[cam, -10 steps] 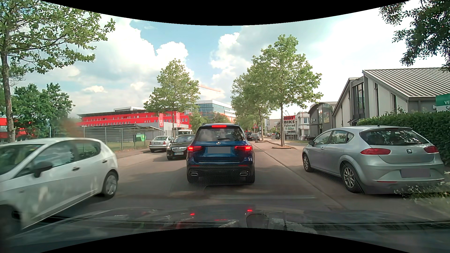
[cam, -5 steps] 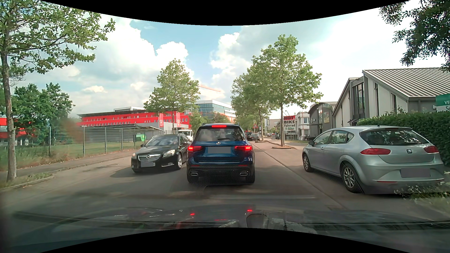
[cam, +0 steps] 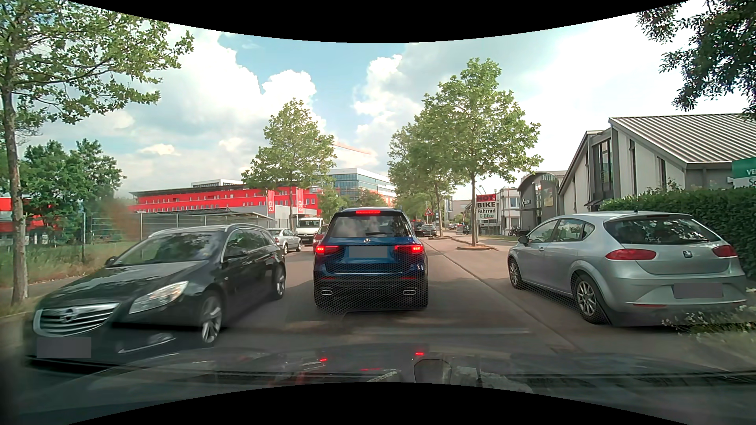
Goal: Follow the waypoints while adhering to traffic rules and regulations
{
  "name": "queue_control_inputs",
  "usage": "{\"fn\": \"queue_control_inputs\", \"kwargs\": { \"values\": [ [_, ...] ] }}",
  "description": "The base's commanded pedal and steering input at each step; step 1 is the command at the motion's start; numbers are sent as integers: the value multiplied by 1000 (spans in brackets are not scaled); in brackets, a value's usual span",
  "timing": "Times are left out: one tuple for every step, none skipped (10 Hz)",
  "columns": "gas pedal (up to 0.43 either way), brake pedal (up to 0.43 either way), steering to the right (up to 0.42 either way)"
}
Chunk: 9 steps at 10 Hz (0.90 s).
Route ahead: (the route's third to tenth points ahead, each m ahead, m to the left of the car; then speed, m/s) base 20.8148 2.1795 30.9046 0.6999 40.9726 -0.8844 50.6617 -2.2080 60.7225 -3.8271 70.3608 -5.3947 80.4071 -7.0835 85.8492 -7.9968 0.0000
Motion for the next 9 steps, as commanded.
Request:
{"fn": "queue_control_inputs", "kwargs": {
  "values": [
    [0,268,-5],
    [0,268,-5],
    [0,268,-5],
    [0,268,-4],
    [0,268,-5],
    [0,268,-5],
    [0,268,-5],
    [0,268,-5],
    [0,268,-5]
  ]
}}
